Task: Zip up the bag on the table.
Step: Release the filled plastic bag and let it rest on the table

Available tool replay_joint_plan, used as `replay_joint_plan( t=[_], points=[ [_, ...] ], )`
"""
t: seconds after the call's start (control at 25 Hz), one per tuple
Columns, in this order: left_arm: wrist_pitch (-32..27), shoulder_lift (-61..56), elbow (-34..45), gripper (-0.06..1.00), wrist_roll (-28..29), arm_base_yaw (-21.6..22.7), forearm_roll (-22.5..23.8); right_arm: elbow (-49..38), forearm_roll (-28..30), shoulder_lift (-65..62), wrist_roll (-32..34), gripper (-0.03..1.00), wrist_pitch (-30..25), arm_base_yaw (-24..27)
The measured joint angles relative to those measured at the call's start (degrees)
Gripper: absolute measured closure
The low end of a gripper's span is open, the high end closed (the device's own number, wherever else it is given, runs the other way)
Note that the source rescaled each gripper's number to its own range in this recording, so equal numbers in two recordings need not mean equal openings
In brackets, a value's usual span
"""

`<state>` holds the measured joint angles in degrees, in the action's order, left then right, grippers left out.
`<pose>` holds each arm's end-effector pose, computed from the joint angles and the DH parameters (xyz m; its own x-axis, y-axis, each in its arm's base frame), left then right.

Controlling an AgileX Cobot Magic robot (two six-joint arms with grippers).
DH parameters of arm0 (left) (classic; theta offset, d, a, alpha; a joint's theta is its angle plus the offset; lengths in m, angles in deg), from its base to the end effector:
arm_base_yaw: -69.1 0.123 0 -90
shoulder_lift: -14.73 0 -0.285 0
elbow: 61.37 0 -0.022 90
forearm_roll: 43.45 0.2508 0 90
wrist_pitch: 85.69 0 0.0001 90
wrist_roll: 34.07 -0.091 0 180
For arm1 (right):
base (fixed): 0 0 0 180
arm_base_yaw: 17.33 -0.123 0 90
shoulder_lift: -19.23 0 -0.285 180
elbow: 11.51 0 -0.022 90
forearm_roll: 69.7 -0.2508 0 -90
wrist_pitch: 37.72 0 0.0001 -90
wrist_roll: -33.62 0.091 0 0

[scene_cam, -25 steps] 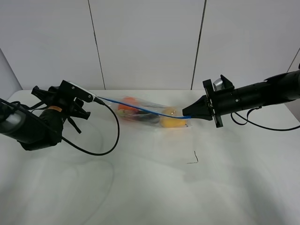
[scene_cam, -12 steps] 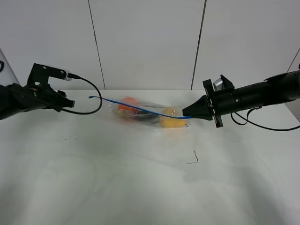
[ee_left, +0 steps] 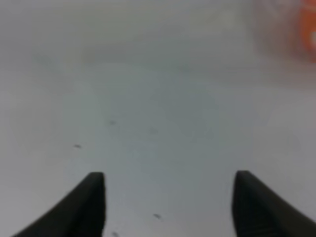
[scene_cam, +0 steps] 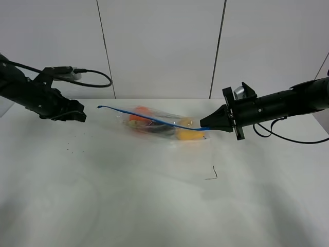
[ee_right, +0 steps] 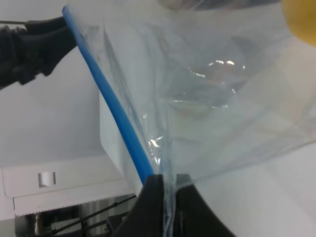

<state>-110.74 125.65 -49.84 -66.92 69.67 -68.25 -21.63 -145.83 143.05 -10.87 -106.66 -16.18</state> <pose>0.3761 -0.0125 0.1994 -0.7946 0.1653 -0.5842 0.2345 0.9711 -0.0441 0.3654 0.0752 0.1643 -0.9923 0.1008 -0.0722 -0.0239 0.4161 0.9090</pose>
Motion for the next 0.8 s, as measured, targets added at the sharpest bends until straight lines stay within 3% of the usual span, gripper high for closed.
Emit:
replay_joint_plan(
  t=[0.08, 0.2, 0.44, 0.68, 0.8],
  points=[
    [-6.2, -0.1, -2.1, -0.01, 3.2, 0.0, 0.6, 0.0, 0.0, 0.0, 0.0, 0.97, 0.0, 0.0],
    [-16.9, -0.1, -7.0, -0.05, 10.3, 0.0, 3.0, 0.0, 0.0, 0.0, 0.0, 0.97, 0.0, 0.0],
    [-34.2, -0.1, -17.5, -0.05, 27.2, 0.0, 15.5, 0.0, 0.0, 0.0, 0.0, 0.97, 0.0, 0.0],
    [-42.4, -0.2, -20.8, -0.05, 30.1, 0.0, 18.9, 0.0, 0.0, 0.0, 0.0, 0.97, 0.0, 0.0],
    [-42.9, -0.2, -20.9, -0.05, 30.4, 0.0, 22.0, 0.0, 0.0, 0.0, 0.0, 0.97, 0.0, 0.0]
  ],
)
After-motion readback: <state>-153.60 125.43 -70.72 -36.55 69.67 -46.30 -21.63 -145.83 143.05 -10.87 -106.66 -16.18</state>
